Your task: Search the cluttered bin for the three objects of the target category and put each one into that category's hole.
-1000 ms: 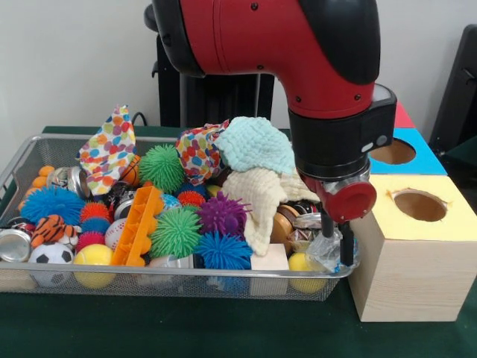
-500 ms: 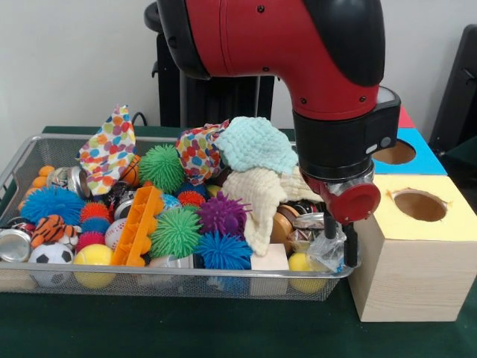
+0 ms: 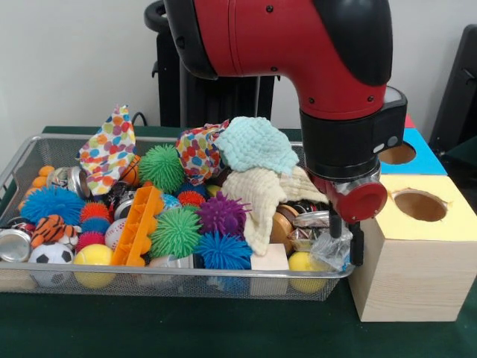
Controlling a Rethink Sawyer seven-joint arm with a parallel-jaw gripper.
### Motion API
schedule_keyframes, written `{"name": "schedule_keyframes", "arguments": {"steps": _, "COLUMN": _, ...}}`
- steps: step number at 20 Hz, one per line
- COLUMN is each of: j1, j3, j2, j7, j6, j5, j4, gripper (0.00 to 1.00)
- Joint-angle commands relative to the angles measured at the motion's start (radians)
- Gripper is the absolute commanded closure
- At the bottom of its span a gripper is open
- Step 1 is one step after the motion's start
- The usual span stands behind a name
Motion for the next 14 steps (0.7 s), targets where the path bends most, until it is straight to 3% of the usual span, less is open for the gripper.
{"name": "schedule_keyframes", "arguments": {"steps": 1, "j1": 0.012, "j3": 0.019, "j2": 0.057, "j7": 0.019, "j6": 0.001, "j5": -0.029, "j4": 0.096, "gripper": 0.0}}
{"name": "schedule_keyframes", "arguments": {"steps": 14, "j1": 0.013, "j3": -0.014, "j2": 0.068, "j7": -0.002, "j6": 0.007, "j5": -0.059, "j4": 0.066, "gripper": 0.0}}
